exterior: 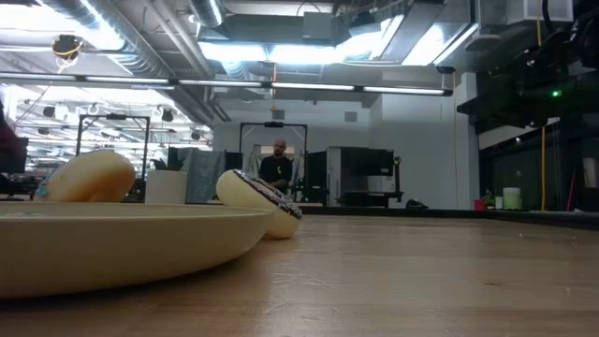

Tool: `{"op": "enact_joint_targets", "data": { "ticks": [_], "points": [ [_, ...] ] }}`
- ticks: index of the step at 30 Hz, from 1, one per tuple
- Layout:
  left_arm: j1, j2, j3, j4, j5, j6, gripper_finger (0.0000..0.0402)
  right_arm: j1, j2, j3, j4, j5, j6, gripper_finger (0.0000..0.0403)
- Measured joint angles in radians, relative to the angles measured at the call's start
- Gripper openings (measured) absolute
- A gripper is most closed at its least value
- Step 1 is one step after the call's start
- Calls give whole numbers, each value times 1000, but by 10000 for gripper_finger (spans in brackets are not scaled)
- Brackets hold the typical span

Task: Pick & Place donuts
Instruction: Put the left small blue donut on the gray plate

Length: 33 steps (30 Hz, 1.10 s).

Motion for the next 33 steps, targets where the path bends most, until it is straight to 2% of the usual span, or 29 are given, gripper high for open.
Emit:
{"op": "enact_joint_targets", "data": {
  "ticks": [22,33],
  "points": [
    [-57,339,362,0,-4,-64,2,0,0,0,0,0,0,365],
    [-90,482,486,0,-22,-81,2,0,0,0,0,0,0,365]
  ]
}}
